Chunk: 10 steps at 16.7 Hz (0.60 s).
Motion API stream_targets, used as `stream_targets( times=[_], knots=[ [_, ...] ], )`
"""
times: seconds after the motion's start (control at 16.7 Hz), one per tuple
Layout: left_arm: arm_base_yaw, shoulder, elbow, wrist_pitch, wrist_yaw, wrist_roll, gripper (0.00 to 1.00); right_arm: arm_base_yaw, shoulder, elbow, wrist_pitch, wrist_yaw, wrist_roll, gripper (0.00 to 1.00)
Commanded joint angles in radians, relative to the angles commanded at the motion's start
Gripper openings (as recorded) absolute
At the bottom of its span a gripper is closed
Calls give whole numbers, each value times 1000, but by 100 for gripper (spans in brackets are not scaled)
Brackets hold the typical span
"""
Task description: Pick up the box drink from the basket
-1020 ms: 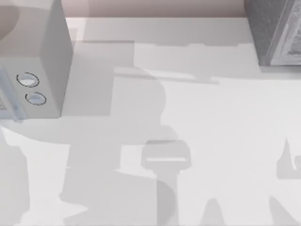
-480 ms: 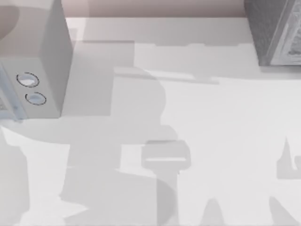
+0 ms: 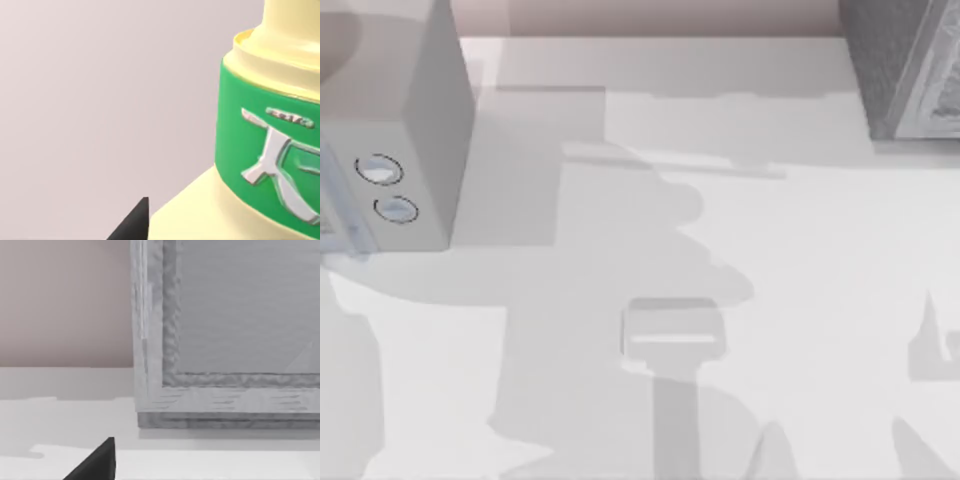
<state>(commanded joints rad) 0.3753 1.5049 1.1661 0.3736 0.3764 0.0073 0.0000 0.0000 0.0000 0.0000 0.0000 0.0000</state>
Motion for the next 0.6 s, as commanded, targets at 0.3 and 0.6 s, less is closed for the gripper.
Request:
stream_targets(
  times=[0.3,0.6],
  knots=[
    [-15,3,220,-214,-10,1,0,0,0,0,0,0,0,100],
    [-25,32,421,-410,8,5,0,0,0,0,0,0,0,100]
  ],
)
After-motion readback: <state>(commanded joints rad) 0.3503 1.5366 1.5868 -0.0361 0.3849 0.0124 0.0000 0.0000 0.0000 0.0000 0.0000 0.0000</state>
